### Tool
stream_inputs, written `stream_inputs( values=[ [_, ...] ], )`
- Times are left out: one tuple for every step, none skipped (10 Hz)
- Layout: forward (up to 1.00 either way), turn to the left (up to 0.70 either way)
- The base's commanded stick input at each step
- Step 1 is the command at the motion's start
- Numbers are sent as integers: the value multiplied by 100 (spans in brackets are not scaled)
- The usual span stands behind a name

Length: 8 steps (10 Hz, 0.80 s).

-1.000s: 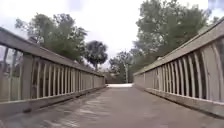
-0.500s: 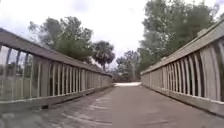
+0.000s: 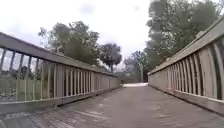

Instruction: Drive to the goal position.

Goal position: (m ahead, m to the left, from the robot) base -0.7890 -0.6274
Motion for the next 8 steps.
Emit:
stream_inputs(
  values=[
    [-50,25],
    [-50,25],
    [-50,25],
    [-50,25],
    [-50,25],
    [-50,25],
    [-50,25],
    [-50,25]
  ],
)
